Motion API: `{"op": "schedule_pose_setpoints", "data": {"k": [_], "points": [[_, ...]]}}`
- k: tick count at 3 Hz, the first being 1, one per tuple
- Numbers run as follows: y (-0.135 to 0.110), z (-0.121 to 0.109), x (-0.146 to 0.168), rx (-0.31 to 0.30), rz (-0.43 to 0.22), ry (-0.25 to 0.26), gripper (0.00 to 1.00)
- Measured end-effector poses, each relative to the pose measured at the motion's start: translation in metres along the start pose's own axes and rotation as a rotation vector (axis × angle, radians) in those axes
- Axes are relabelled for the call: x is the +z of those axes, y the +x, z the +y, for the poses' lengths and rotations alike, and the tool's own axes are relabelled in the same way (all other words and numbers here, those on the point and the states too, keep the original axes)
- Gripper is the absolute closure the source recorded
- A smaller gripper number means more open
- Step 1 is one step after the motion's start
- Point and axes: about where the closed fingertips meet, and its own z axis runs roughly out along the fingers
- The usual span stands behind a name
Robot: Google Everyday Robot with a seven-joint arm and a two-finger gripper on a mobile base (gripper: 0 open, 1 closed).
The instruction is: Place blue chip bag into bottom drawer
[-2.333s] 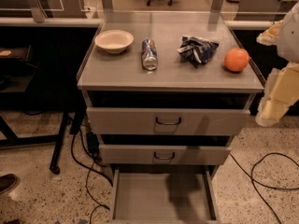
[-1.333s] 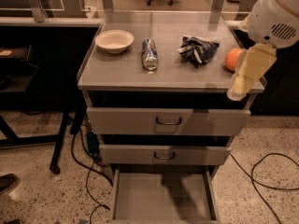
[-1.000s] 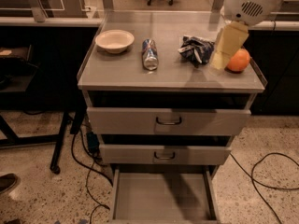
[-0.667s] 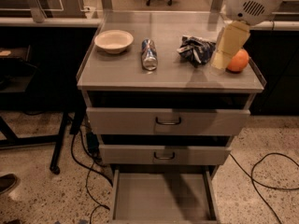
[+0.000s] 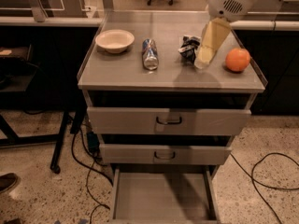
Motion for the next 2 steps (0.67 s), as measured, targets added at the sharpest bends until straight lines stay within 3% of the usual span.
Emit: {"op": "schedule_pose_setpoints", "data": {"k": [1, 2], "points": [[-0.0326, -0.0406, 0.0401, -0.014, 0.000, -0.036, 0.00], [-0.0363, -0.0462, 0.0431, -0.013, -0.008, -0.027, 0.00]]}}
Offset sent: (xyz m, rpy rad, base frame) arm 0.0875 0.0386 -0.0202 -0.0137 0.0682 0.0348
